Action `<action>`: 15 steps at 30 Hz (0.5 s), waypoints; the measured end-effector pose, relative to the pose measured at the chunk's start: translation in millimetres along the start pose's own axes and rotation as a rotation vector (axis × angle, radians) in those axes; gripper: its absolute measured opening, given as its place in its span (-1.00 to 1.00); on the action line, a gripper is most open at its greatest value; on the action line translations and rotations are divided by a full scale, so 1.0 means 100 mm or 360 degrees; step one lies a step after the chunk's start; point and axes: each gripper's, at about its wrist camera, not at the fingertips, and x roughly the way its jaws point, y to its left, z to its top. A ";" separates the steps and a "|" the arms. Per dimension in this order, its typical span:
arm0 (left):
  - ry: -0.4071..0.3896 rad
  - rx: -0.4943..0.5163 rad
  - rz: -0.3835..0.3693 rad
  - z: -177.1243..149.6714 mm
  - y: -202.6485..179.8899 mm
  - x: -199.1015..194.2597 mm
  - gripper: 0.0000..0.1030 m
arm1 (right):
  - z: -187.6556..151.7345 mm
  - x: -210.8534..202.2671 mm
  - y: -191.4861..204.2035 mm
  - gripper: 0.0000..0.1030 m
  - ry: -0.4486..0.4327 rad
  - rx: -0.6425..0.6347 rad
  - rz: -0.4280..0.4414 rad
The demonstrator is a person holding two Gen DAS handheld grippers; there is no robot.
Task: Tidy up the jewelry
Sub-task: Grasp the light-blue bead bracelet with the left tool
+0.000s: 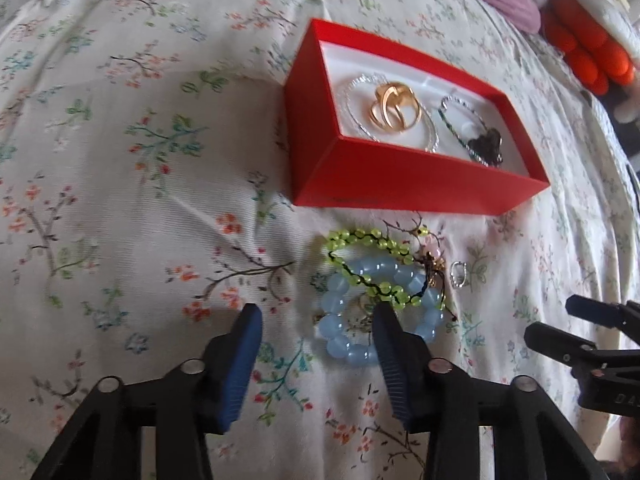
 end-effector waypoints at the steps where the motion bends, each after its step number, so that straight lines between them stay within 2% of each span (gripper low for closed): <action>1: 0.0004 0.0009 0.0002 0.00 -0.01 0.02 -0.15 | 0.00 0.00 0.00 0.62 0.0000 -0.0001 0.0000; 4: 0.0009 0.0054 0.0030 -0.01 -0.08 0.09 -0.22 | 0.00 0.00 0.01 0.62 0.0000 -0.0001 0.0000; 8: -0.0002 0.0141 0.0130 -0.01 -0.19 0.16 -0.29 | 0.01 0.01 -0.02 0.62 0.0003 -0.0005 -0.0005; 10: -0.0012 0.0177 0.0182 -0.01 -0.22 0.17 -0.44 | 0.00 0.02 -0.04 0.63 0.0005 -0.0005 -0.0008; 12: -0.0007 0.0210 0.0218 -0.01 -0.25 0.20 -0.84 | 0.01 0.02 -0.04 0.62 0.0005 -0.0006 -0.0012; 15: -0.0009 0.0212 0.0189 -0.01 -0.28 0.18 -0.84 | 0.01 0.02 -0.05 0.62 0.0005 -0.0003 -0.0016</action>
